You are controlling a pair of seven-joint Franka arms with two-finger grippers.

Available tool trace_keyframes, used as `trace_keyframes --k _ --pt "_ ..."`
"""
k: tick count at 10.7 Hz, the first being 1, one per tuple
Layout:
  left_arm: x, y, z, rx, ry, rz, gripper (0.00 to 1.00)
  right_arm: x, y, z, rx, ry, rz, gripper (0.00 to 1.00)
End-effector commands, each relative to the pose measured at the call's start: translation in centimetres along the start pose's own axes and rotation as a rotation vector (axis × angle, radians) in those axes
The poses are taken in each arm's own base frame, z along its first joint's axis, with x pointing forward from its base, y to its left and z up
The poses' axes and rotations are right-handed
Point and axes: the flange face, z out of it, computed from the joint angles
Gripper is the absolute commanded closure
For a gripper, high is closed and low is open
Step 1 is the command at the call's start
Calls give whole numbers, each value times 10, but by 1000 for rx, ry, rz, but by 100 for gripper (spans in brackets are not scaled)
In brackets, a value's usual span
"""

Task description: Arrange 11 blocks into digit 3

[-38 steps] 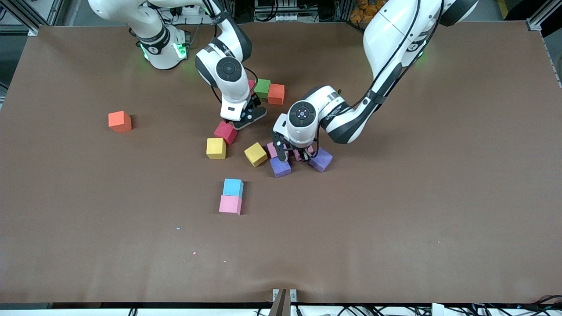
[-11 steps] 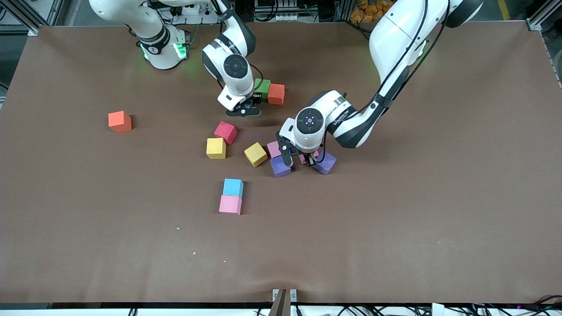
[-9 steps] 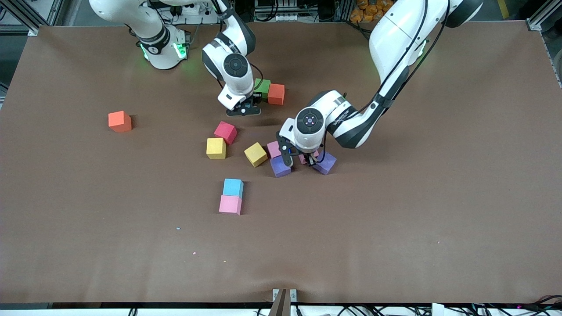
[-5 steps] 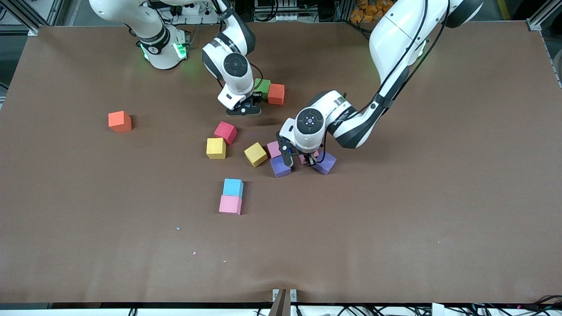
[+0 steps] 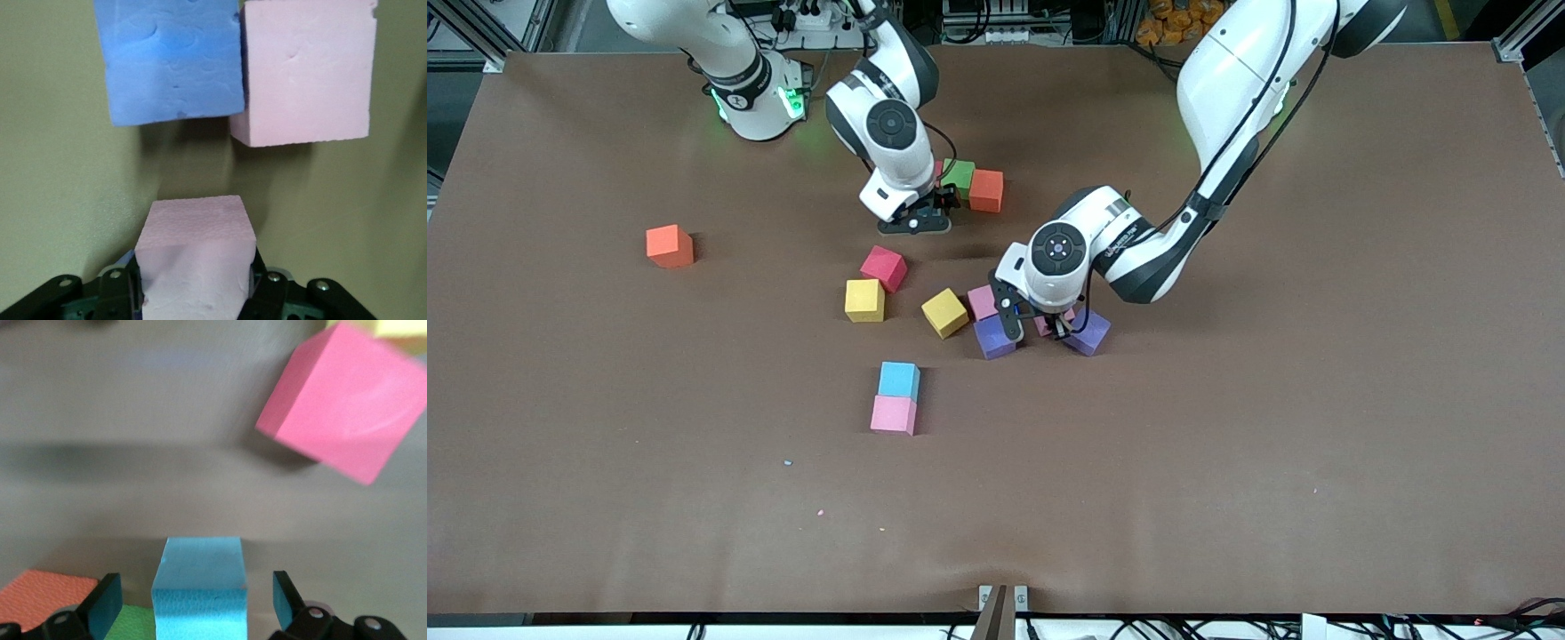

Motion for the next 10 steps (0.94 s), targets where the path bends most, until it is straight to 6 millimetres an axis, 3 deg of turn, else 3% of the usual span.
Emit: trace_keyframes --k 1,3,5,7,10 --pt "2 -3 -3 1 2 22 92 29 31 -20 35 7 94 0" --pt "2 -3 -2 -1 2 21 92 55 63 -21 40 7 172 0" --pt "2 -3 0 -3 1 21 92 77 93 -7 34 -10 270 0" --pt "4 -5 -2 -1 7 20 92 84 98 4 35 -15 342 0" --pt "4 -4 0 -3 5 20 92 92 102 5 66 -25 434 0"
